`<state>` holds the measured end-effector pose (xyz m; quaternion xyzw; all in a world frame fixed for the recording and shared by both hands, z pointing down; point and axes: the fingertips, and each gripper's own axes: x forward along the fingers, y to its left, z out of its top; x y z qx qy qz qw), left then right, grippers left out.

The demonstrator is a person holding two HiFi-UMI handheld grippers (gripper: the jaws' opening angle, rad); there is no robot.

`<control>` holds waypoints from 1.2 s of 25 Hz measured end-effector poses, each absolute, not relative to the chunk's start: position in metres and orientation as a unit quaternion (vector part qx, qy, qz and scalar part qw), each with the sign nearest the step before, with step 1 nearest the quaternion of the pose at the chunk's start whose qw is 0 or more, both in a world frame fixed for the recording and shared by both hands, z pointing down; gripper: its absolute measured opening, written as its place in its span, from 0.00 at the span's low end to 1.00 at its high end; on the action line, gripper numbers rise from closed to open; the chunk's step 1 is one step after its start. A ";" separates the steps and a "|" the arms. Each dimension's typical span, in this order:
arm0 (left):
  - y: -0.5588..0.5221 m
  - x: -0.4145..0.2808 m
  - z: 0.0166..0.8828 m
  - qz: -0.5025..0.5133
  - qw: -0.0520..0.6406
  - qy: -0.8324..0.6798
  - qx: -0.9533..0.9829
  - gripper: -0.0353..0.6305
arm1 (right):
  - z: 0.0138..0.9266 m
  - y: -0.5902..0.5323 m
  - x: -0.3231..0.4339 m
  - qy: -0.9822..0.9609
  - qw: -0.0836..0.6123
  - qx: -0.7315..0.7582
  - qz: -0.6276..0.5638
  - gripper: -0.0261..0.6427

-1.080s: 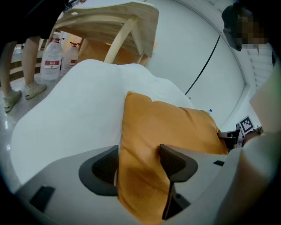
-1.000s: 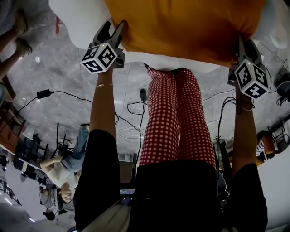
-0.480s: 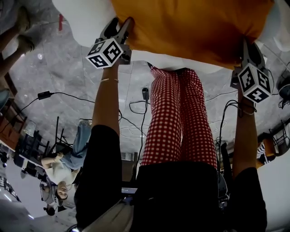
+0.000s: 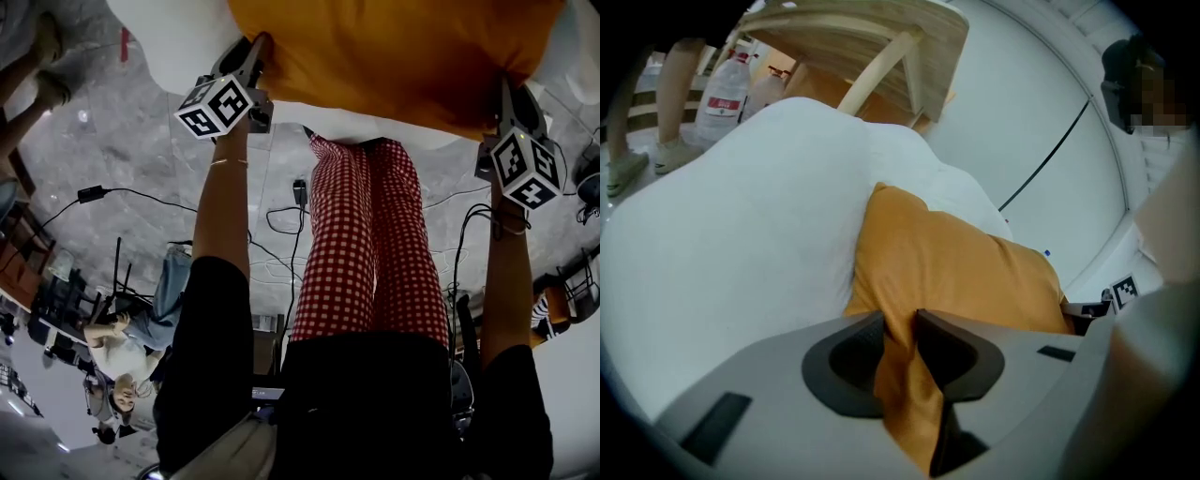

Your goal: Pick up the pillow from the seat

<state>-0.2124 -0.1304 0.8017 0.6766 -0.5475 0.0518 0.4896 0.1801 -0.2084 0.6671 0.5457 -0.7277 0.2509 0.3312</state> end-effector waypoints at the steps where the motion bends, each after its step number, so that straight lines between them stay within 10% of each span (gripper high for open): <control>1: -0.130 -0.212 0.801 0.057 0.490 -0.546 0.678 0.22 | 0.667 -0.208 0.180 -0.728 0.330 0.546 0.252 0.18; 30: -0.097 -0.230 0.758 0.099 0.492 -0.558 0.661 0.07 | 0.678 -0.135 0.178 -0.697 0.315 0.555 0.328 0.15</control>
